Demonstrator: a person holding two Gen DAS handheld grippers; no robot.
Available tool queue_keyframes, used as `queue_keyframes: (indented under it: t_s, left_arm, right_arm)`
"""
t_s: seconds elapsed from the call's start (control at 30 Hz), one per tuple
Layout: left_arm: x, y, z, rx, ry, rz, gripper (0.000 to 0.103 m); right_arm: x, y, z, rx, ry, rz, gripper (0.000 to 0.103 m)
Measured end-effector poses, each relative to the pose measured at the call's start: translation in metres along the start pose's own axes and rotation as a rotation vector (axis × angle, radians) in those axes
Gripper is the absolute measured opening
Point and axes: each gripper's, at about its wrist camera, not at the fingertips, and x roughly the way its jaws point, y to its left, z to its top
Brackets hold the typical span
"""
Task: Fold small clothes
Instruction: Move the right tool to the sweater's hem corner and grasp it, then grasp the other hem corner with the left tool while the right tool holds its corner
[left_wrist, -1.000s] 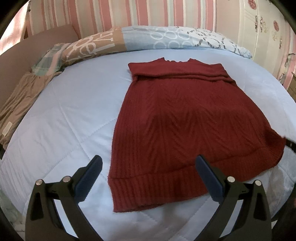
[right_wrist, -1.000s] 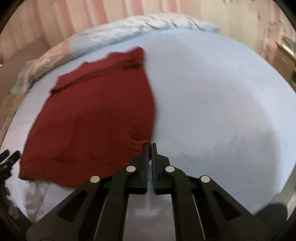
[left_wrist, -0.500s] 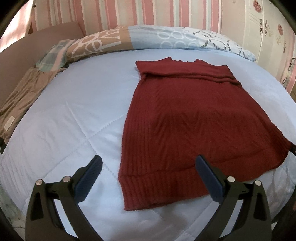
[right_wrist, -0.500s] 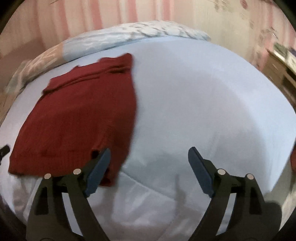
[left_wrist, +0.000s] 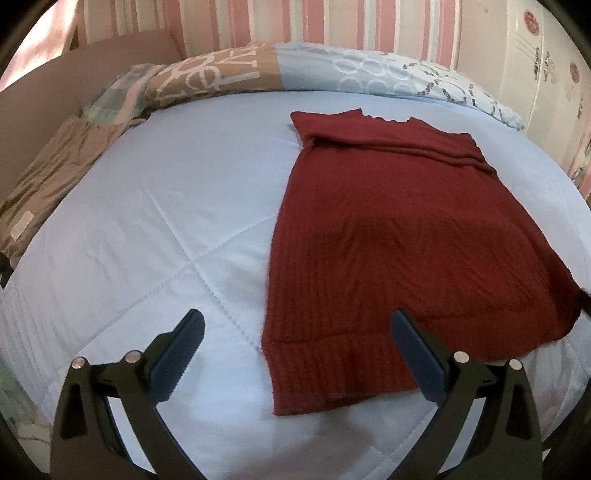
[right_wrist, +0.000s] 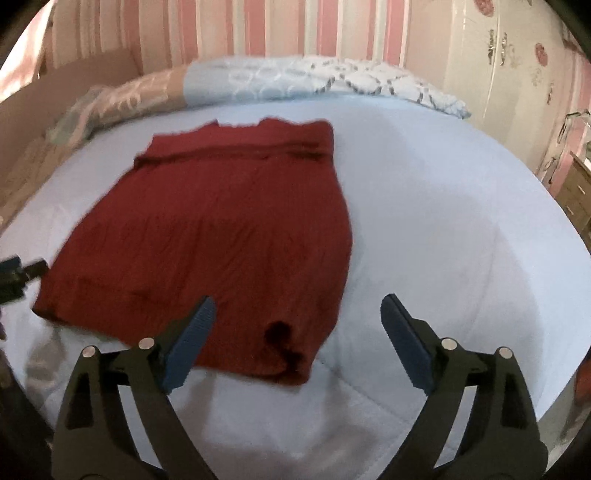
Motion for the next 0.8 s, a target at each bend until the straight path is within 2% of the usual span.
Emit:
queue_keyframes:
  t_s: [0.07,0.1,0.13,0.17,0.2,0.27,0.33,0.4,0.53,0.8]
  left_arm:
    - [-0.002,-0.001,-0.001,0.004,-0.003,-0.005,0.101]
    - [-0.003,-0.002,-0.001,0.012,-0.006,-0.002,0.101]
    - [-0.003,-0.003,-0.002,0.019,-0.007,0.002,0.101]
    - [-0.003,-0.003,-0.003,0.025,-0.007,0.006,0.101]
    - [-0.002,-0.003,-0.004,0.026,-0.004,0.007,0.101]
    - [-0.001,-0.002,-0.006,0.019,0.002,-0.002,0.101]
    - [0.000,0.000,-0.006,0.014,0.007,-0.005,0.101]
    - [0.003,0.002,-0.007,0.009,0.020,-0.009,0.101]
    - [0.010,0.004,-0.013,-0.005,0.043,-0.034,0.101]
    - [0.026,0.026,-0.028,-0.088,0.104,-0.128,0.101]
  right_arm:
    - [0.015,-0.007,-0.001,0.047,0.060,0.026,0.080]
    - [0.021,-0.011,-0.003,0.071,0.088,0.044,0.065]
    - [0.024,-0.013,-0.003,0.085,0.103,0.052,0.054]
    - [0.028,-0.019,-0.004,0.109,0.120,0.064,0.037]
    - [0.029,-0.023,-0.006,0.128,0.127,0.072,0.025]
    - [0.028,-0.031,-0.005,0.160,0.116,0.089,0.015]
    - [0.022,-0.033,-0.005,0.148,0.087,0.083,0.011]
    - [0.018,-0.032,-0.005,0.120,0.075,0.079,0.010]
    - [0.026,-0.027,-0.009,0.107,0.108,0.087,0.010]
    - [0.029,-0.015,-0.008,0.040,0.102,0.081,0.010]
